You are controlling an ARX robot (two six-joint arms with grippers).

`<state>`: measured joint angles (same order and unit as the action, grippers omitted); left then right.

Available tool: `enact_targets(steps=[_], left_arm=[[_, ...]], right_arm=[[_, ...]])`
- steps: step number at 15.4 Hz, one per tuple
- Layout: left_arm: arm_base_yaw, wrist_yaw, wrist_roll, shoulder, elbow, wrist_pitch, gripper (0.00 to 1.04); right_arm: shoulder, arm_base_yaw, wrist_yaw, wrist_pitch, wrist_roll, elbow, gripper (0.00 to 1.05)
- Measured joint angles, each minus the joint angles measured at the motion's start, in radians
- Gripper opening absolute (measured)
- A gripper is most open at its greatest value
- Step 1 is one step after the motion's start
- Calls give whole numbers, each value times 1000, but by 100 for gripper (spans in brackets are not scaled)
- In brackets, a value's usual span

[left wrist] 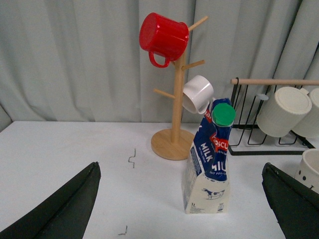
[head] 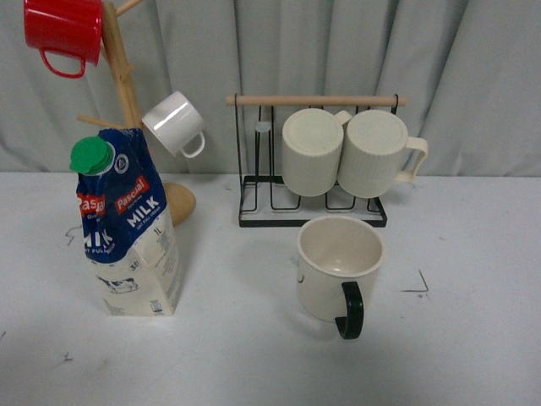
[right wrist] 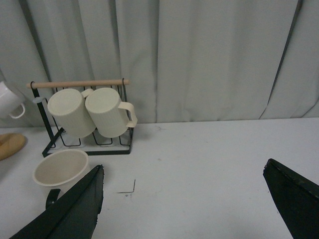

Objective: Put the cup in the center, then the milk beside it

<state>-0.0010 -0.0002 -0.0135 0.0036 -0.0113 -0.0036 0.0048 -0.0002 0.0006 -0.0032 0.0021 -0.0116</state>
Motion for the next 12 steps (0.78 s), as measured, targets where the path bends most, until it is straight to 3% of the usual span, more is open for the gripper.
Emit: enact_targets(steps=[5, 7, 9, 12], left_arm=[[0, 0, 0, 0, 0, 0, 98], [-95, -251, -121, 250, -155, -274, 98], [-41, -279, -171, 437, -236, -120, 98], [-19, -164, -156, 826, -391, 185, 98]], right_arm=[[0, 0, 0, 0, 0, 0, 98], [0, 0, 0, 0, 0, 0, 98], [0, 0, -1, -1, 0, 0, 98], [0, 0, -1, 0, 0, 0, 98]])
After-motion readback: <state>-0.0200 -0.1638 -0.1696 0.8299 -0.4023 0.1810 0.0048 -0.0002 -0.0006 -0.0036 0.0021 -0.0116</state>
